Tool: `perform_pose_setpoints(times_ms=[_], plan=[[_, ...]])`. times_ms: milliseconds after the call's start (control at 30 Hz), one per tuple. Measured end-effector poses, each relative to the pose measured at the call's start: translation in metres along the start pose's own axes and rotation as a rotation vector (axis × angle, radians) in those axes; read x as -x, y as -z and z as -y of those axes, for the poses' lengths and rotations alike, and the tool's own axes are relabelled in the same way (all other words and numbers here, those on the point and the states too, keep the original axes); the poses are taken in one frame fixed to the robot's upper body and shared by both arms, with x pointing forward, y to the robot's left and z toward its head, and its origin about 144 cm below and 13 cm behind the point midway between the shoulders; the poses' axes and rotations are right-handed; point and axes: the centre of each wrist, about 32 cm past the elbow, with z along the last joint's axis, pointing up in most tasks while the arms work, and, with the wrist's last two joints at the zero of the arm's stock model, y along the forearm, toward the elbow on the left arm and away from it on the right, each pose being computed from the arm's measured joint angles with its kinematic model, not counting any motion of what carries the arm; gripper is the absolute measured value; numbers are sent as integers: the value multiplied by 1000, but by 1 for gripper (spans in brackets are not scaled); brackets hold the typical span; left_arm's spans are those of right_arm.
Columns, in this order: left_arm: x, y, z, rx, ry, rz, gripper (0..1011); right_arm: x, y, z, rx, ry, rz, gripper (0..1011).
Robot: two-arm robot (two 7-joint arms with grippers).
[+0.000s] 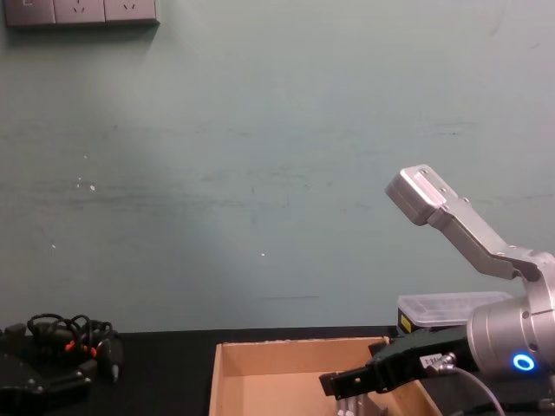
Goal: Use one hand to pick up the angle iron from the table and place it into the box.
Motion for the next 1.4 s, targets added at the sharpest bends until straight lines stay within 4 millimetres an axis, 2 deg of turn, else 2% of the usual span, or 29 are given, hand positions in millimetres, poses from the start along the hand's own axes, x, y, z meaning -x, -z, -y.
perform_pose_setpoints(times_ms=[267, 700, 1067, 1267, 1400], plan=[[0, 0, 0, 0, 0, 0, 1011, 3, -3, 7, -45, -25, -10, 1003], [0, 0, 0, 0, 0, 0, 1011, 31, -4, 62, -84, -140, -39, 1003], [0, 0, 0, 0, 0, 0, 1011, 49, 7, 106, 9, -218, -103, 1003], [0, 0, 0, 0, 0, 0, 1011, 48, 13, 117, 86, -228, -117, 1003], [0, 0, 0, 0, 0, 0, 1011, 47, 15, 117, 140, -237, -105, 1003]])
